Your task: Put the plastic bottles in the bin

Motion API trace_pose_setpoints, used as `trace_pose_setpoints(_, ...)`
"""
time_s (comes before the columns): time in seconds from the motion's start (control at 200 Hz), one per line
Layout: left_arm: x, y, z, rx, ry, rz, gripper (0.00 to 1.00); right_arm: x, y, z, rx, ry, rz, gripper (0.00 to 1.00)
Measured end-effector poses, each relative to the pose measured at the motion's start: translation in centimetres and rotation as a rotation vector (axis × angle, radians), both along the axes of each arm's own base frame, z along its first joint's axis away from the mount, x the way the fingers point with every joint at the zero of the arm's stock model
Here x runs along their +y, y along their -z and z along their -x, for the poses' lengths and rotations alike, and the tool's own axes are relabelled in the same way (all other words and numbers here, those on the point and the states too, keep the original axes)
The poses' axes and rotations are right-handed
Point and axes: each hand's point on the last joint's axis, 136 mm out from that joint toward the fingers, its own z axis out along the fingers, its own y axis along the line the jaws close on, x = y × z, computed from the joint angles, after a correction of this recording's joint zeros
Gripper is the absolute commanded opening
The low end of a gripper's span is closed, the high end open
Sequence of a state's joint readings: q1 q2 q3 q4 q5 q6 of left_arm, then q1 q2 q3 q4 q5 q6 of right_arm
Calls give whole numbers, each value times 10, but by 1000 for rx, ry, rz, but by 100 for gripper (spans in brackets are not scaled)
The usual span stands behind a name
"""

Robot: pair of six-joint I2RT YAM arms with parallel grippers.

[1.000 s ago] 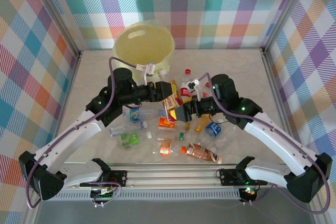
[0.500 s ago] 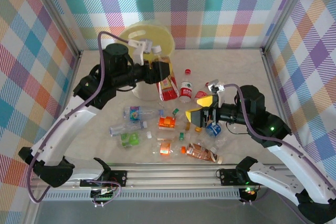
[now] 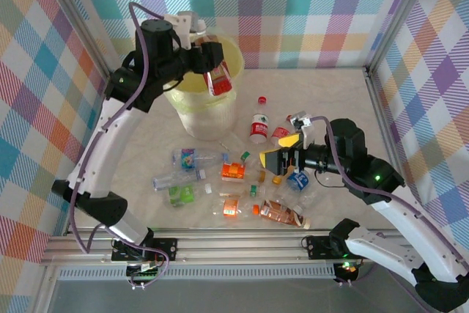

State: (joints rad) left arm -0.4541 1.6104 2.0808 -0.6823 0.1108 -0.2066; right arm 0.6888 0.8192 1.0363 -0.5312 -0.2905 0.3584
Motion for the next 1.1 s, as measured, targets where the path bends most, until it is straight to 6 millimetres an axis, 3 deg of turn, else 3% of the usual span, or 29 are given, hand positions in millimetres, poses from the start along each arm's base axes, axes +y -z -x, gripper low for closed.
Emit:
trace_pose_setpoints(0.225,24,18,-56,23,-81,-42,56,-5,5,-1,13,26,25,100)
trace_pose_setpoints(0.42,40,55,-94,84,-111,-110,55,-11,6,1,12,45,35,100)
trace_pose_setpoints(0.53,36,78,-108,123,-79,-150,56,-13,9,1,19,54,47,100)
trace_pose_setpoints(0.805,24,139,-114,249,16,-244,56,-13,17,-3,40,67,74,100)
trace_pose_setpoints(1.1,21,177,-115,328,63,-309,54,-12,23,-4,61,66,91,100)
